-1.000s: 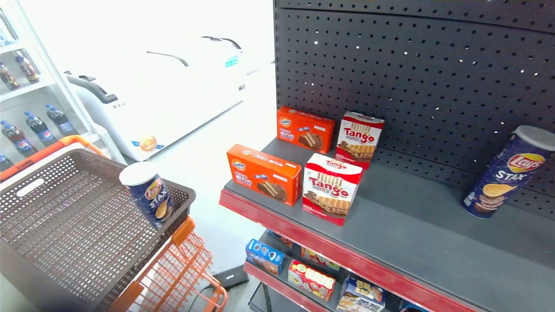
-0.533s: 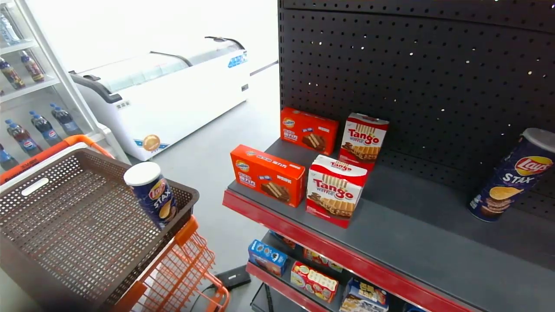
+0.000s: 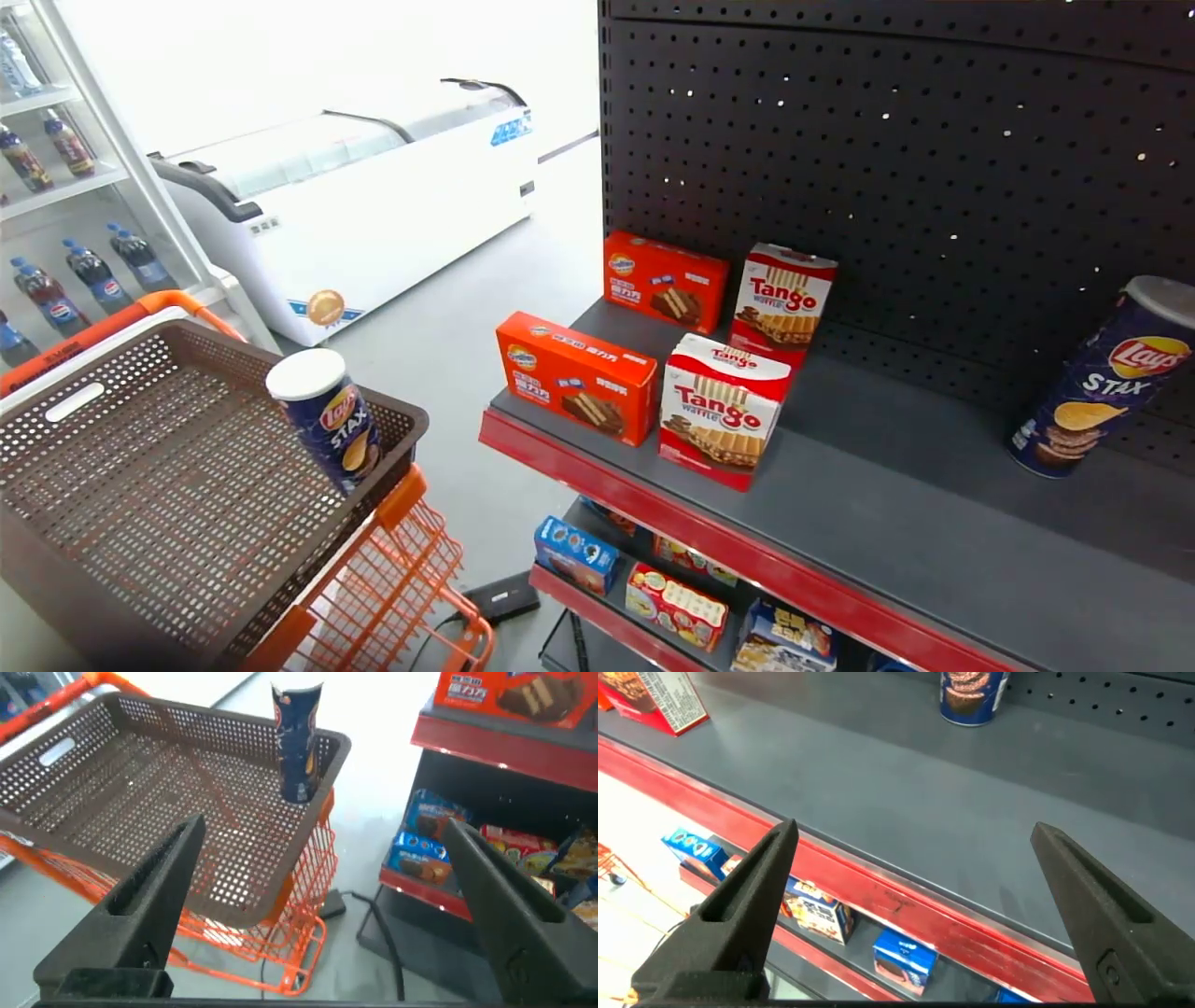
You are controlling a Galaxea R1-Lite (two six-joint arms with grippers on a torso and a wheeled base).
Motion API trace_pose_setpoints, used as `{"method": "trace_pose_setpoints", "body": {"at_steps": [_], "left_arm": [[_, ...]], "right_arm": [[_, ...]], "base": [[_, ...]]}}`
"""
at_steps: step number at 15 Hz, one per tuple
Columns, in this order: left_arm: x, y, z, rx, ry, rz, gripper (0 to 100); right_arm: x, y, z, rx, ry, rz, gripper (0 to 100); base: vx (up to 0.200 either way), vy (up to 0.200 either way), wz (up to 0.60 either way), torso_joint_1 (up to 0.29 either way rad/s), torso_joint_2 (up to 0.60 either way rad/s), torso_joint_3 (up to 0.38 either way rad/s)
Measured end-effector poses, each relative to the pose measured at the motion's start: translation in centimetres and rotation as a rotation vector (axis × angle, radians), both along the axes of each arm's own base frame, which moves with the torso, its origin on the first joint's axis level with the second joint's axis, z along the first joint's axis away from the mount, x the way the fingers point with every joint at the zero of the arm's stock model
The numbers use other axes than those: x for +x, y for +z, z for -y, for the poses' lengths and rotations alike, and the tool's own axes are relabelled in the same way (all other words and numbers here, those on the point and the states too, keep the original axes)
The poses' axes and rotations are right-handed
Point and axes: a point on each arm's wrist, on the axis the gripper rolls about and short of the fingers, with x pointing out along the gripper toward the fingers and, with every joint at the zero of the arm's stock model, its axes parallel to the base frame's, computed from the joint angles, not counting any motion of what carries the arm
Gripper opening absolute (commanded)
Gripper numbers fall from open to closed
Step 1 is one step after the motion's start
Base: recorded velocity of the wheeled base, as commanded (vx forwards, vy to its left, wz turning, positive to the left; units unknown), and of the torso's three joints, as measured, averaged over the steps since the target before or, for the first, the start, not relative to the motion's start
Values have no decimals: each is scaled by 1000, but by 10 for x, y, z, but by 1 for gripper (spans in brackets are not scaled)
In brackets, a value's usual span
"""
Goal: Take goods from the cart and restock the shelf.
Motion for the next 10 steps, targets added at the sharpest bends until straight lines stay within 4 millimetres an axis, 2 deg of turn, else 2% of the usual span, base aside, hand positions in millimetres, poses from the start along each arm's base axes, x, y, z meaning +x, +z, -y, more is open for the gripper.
{"method": "trace_pose_setpoints", "body": {"at_steps": [2,5,10], "left_arm": [[21,10,0,2,1,-96,100],[63,15,-1,-3,20,-256,100],[147,13,-16,-23,-9,-295,100]], "right_arm": [[0,0,0,0,0,0,100],[0,0,0,0,0,0,100],[0,0,0,0,0,0,100]], "base": [[0,0,0,0,0,0],[0,0,0,0,0,0],[0,0,0,0,0,0]]}}
